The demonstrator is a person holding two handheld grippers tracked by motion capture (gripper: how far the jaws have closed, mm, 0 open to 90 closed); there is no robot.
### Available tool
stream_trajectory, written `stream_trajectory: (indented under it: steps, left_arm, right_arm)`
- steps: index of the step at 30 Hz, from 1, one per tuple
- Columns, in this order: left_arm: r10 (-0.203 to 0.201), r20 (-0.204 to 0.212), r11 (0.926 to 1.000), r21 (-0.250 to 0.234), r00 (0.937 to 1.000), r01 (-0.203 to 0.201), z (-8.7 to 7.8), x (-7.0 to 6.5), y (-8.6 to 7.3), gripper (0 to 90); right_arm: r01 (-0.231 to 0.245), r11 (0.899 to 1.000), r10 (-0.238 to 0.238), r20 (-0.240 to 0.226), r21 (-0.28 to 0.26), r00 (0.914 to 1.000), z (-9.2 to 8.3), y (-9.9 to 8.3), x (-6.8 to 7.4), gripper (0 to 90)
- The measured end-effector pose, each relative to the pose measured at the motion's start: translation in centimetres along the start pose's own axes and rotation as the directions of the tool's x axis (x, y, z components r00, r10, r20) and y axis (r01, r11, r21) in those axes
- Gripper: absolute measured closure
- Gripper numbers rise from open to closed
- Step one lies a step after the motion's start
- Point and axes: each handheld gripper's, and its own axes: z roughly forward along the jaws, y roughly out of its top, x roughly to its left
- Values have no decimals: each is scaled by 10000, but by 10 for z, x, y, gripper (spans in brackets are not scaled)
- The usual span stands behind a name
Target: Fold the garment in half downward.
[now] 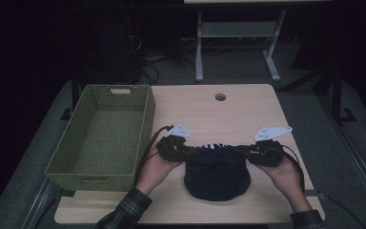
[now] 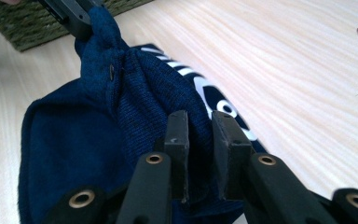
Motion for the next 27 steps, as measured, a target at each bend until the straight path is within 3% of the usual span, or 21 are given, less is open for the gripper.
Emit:
stream_trajectory:
  steps: [16,27]
  left_arm:
    - [221,212,9989,404,9995,-229,4,-22,-18,769]
    - [260,605,9942,1027,9978,-322,12,-39,-35,766]
  right_arm:
    - [-77,9997,90,-585,228,9982,-7,-32,27,752]
    - [-46,9981,99,-871,611,9962,-5,-56,45,739]
